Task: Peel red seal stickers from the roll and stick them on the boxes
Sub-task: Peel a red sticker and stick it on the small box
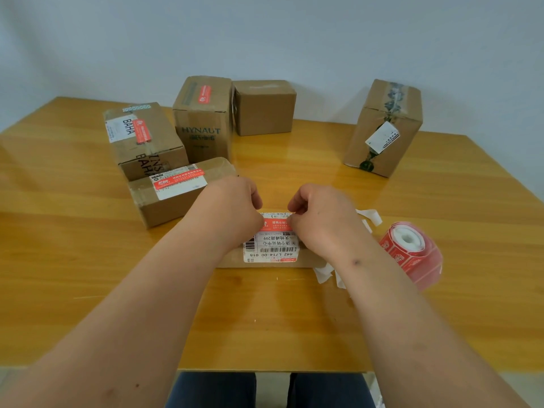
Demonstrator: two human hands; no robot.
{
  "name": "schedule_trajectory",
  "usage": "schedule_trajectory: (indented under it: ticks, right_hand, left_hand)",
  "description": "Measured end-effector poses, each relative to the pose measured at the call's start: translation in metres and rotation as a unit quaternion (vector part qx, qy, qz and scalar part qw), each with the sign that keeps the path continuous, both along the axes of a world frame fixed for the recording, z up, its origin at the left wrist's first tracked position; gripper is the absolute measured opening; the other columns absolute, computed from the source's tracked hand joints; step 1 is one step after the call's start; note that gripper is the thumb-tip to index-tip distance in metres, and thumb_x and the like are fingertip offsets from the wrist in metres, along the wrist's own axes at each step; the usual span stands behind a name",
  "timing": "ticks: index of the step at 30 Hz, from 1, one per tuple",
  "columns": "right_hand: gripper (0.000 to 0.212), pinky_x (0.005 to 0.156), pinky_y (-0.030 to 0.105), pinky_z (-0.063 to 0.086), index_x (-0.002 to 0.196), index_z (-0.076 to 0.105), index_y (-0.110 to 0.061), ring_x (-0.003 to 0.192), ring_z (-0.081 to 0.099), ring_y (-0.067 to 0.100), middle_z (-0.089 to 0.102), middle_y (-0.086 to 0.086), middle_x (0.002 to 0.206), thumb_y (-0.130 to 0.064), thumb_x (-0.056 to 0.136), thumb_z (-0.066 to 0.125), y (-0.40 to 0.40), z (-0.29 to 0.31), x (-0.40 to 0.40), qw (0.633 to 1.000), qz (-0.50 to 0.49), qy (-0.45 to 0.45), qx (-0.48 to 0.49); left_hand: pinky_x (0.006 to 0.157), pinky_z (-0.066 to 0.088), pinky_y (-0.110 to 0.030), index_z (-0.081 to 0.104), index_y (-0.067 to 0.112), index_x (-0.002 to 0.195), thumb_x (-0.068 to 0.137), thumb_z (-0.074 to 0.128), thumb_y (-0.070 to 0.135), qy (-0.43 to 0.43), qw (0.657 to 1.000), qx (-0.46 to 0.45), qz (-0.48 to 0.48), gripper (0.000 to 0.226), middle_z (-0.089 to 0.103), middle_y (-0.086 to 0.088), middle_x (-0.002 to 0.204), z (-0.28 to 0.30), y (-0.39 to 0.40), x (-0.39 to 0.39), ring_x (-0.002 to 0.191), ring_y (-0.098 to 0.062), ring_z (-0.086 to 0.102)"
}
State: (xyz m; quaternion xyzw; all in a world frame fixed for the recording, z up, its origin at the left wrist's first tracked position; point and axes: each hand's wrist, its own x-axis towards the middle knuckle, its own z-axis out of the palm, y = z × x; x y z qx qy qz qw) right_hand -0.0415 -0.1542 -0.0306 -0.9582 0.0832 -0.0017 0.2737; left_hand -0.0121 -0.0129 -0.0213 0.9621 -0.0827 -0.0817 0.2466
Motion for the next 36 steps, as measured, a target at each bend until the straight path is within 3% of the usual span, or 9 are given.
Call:
schedule_trajectory:
  ticks: [14, 17, 25, 33, 36]
  right_hand:
    - [0.026, 0.068, 0.029, 0.045, 0.106, 0.061, -0.024, 0.09, 0.057, 0.019, 0.063, -0.002, 0.101, -0.01, 0.084, 0.058, 0.006, 0.003, -0.005, 0.996, 0.03, -0.013, -0.089]
    - [0.026, 0.07, 0.032, 0.05, 0.107, 0.06, -0.024, 0.091, 0.058, 0.021, 0.062, -0.001, 0.099, -0.011, 0.084, 0.057, 0.007, 0.005, -0.008, 0.993, 0.038, -0.022, -0.11]
    - [0.02, 0.063, 0.03, 0.043, 0.103, 0.059, -0.023, 0.086, 0.056, 0.022, 0.059, -0.002, 0.09, -0.016, 0.084, 0.057, 0.009, 0.008, -0.01, 0.984, 0.04, -0.031, -0.168]
    - [0.016, 0.062, 0.031, 0.047, 0.101, 0.059, -0.023, 0.08, 0.057, 0.021, 0.061, -0.003, 0.087, -0.019, 0.085, 0.059, 0.007, 0.006, -0.012, 0.983, 0.019, -0.047, -0.175]
    - [0.018, 0.06, 0.03, 0.042, 0.104, 0.058, -0.023, 0.078, 0.053, 0.021, 0.055, -0.003, 0.09, -0.024, 0.086, 0.061, 0.007, 0.007, -0.014, 0.983, 0.014, -0.045, -0.176]
  left_hand:
    - [0.077, 0.058, -0.036, 0.06, 0.031, 0.108, 0.083, 0.069, 0.019, -0.03, 0.999, 0.037, 0.006, 0.03, 0.065, 0.007, 0.097, -0.007, -0.004, -0.004, 0.087, -0.015, 0.062]
    - [0.076, 0.057, -0.035, 0.058, 0.03, 0.11, 0.084, 0.069, 0.019, -0.042, 0.998, 0.04, 0.008, 0.031, 0.064, 0.007, 0.097, -0.009, -0.004, -0.006, 0.088, -0.016, 0.062]
    - [0.074, 0.057, -0.036, 0.056, 0.032, 0.116, 0.085, 0.066, 0.018, -0.086, 0.994, 0.066, 0.026, 0.035, 0.064, 0.008, 0.096, -0.013, -0.007, -0.012, 0.086, -0.017, 0.061]
    - [0.071, 0.054, -0.033, 0.056, 0.03, 0.112, 0.086, 0.069, 0.037, -0.099, 0.992, 0.072, 0.039, 0.03, 0.064, 0.009, 0.097, -0.013, -0.002, -0.016, 0.088, -0.015, 0.06]
    - [0.07, 0.055, -0.033, 0.055, 0.031, 0.112, 0.084, 0.071, 0.043, -0.092, 0.992, 0.076, 0.044, 0.034, 0.063, 0.009, 0.097, -0.012, 0.0, -0.016, 0.088, -0.015, 0.059]
